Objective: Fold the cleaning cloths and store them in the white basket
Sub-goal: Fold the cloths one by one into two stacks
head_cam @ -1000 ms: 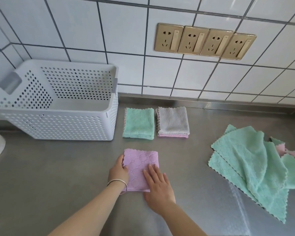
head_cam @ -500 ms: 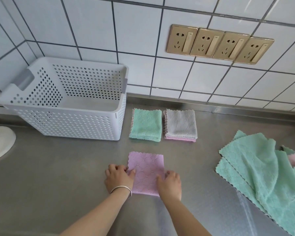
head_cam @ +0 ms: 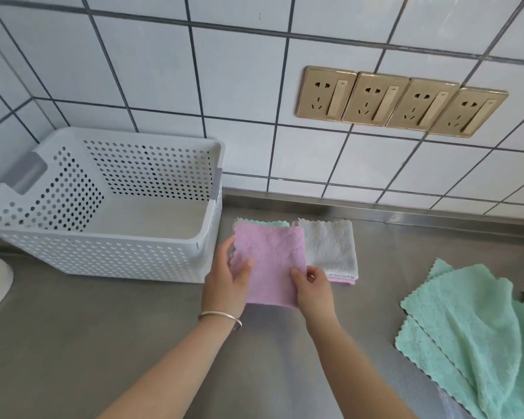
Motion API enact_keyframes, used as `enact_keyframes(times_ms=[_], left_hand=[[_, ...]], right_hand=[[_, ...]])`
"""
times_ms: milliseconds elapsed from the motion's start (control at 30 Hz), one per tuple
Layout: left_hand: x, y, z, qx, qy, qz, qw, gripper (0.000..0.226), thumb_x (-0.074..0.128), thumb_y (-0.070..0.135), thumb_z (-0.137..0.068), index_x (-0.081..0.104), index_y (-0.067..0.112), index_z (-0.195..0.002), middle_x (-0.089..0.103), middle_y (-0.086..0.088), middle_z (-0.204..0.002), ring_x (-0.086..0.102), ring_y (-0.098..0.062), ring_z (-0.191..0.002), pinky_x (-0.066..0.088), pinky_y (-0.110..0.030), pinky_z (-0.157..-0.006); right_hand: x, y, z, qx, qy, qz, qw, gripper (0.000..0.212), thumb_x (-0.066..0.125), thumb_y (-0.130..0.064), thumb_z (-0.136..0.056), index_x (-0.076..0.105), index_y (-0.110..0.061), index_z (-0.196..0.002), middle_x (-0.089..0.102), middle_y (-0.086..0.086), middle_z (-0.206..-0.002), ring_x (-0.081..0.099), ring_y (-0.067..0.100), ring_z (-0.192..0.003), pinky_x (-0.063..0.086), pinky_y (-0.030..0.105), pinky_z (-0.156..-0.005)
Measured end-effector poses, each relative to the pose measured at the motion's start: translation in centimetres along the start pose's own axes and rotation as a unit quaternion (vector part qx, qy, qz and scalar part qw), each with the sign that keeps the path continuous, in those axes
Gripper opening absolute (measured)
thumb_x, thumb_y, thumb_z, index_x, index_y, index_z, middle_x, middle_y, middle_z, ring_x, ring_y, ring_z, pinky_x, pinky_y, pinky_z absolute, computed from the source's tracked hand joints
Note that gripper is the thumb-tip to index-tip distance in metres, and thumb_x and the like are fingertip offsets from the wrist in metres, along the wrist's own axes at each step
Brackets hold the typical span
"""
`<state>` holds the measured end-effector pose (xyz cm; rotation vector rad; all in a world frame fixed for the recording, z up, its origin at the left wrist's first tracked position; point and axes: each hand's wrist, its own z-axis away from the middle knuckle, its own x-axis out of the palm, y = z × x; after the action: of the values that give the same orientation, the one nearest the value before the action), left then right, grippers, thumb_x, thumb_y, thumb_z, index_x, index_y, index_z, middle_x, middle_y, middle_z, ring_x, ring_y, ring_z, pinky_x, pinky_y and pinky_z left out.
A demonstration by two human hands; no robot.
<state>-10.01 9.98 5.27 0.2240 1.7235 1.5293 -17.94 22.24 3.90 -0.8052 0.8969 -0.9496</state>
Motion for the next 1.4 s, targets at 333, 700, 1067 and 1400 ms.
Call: enact_keyframes(times_ms=[333,700,1067,1400], left_hand=[[3.6,-2.5,-9.3,0.010,-0.116,-0.190,0.975,0.054,0.055,0.025,-0.089,0.036,0.027,-0.139,0.041,-0.004,-0.137,0.055,-0.026,-0.110,0.042,-0.033,-0.098],[4.4,-5.9,-9.9,0.015,-0.183,-0.345,0.920,0.070,0.039,0.051,-0.091,0.011,0.023,-0.148,0.018,-0.007,-0.149,0.025,-0.023,-0.137,0.023,-0.033,-0.113],[4.2,-5.7,-10.8,0.024,-0.176,-0.463,0.868,0.071,0.033,0.051,-0.092,0.008,0.016,-0.148,-0.003,-0.014,-0.157,0.005,-0.034,-0.144,0.010,-0.044,-0.117],[15.1,4.5,-2.8,0.388,-0.132,-0.338,0.847,0.056,0.079,0.015,-0.062,0.059,0.002,-0.114,0.054,-0.026,-0.123,0.052,-0.045,-0.112,0.044,-0.051,-0.095]], right_hand=[[4.5,-1.1,-9.0,0.067,0.022,0.020,0.997,0.031,0.059,-0.021,-0.089,0.052,-0.002,-0.113,0.059,0.010,-0.101,0.052,0.022,-0.085,0.042,0.030,-0.078],[5.4,1.5,-10.2,-0.311,0.034,0.547,0.776,0.069,0.062,-0.017,-0.067,0.050,-0.018,-0.135,0.042,0.004,-0.146,0.032,0.026,-0.127,0.035,0.043,-0.105],[4.2,0.2,-11.7,-0.246,-0.085,0.576,0.775,0.060,0.027,-0.029,-0.096,0.006,-0.017,-0.150,0.005,0.000,-0.159,-0.005,0.022,-0.147,-0.001,0.043,-0.119],[-18.2,13.6,-1.9,-0.170,0.290,0.357,0.872,0.030,0.045,-0.030,-0.080,0.054,-0.018,-0.106,0.066,0.003,-0.100,0.050,0.018,-0.095,0.042,0.030,-0.081]])
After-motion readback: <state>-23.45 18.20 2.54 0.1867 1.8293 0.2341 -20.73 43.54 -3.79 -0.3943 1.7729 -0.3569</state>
